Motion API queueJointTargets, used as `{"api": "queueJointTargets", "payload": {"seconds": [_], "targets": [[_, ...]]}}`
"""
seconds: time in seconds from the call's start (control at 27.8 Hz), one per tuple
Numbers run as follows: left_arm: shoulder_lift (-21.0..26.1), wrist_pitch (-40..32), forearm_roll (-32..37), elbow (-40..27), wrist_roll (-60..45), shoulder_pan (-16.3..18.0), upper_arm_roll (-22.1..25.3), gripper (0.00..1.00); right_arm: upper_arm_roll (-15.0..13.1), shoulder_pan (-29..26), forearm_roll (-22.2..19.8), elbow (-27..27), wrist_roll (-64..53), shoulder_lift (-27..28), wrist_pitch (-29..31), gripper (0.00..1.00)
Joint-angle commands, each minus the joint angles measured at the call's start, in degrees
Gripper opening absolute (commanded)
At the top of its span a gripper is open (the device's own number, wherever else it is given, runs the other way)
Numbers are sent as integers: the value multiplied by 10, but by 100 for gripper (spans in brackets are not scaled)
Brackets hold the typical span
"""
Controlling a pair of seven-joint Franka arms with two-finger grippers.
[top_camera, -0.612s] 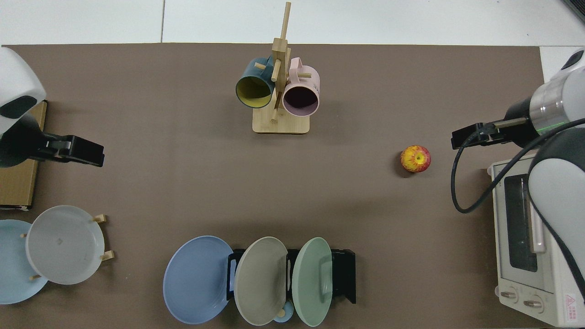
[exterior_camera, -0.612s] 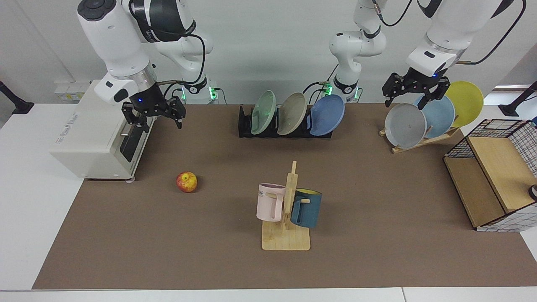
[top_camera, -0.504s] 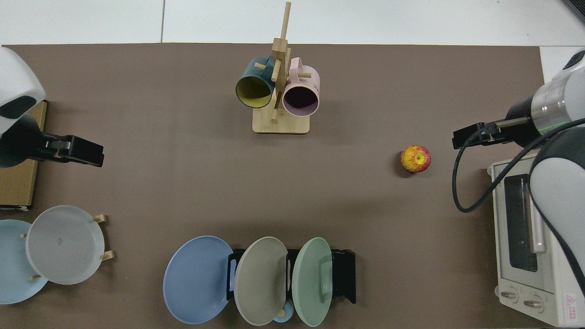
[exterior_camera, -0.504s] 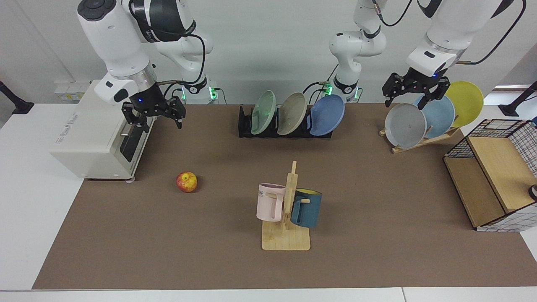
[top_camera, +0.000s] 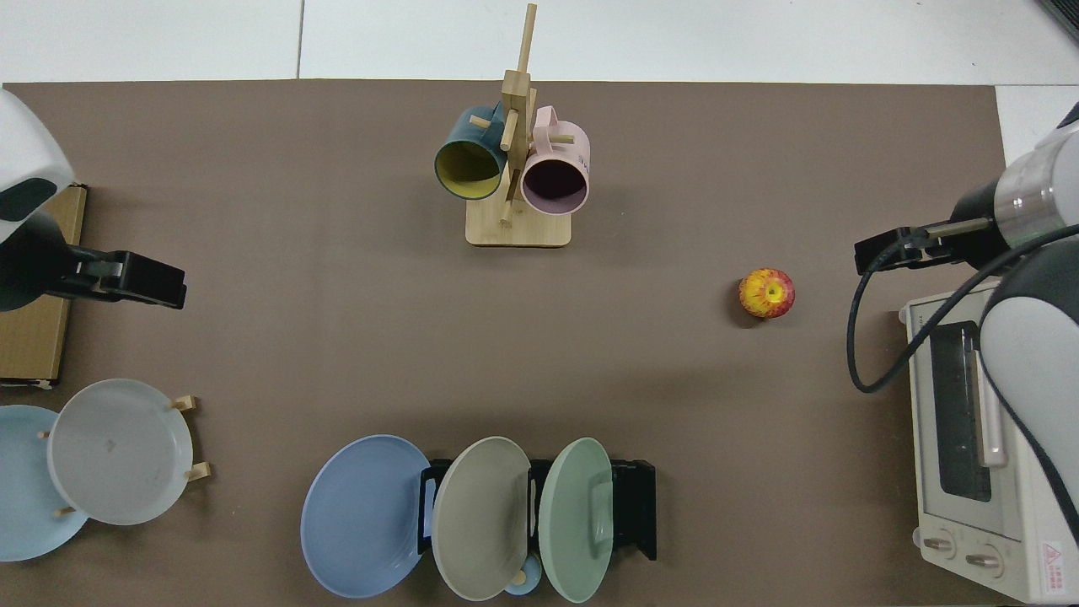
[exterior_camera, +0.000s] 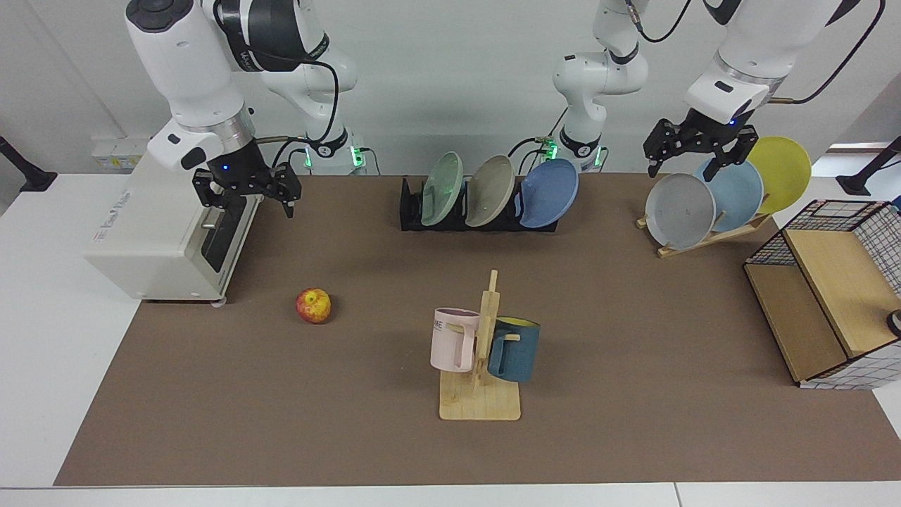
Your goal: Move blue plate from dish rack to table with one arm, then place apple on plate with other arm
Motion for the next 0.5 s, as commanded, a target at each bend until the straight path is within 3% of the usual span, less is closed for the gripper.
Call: {"api": "queueJointTargets", "payload": {"seconds": [0.0,0.25,0.47], "targets": [[-18,-1,-8,-20,5,-4,7,100,4,-4,-7,-34,5,-24,12,100],[-38,8,-8,-54,5,-6,7,100,4,-11,-7,-79,7,-22,33,100],[-127,86,-6,-226,-3,-13,2,100,4,-25,-6,-165,15,-21,101,100]]}}
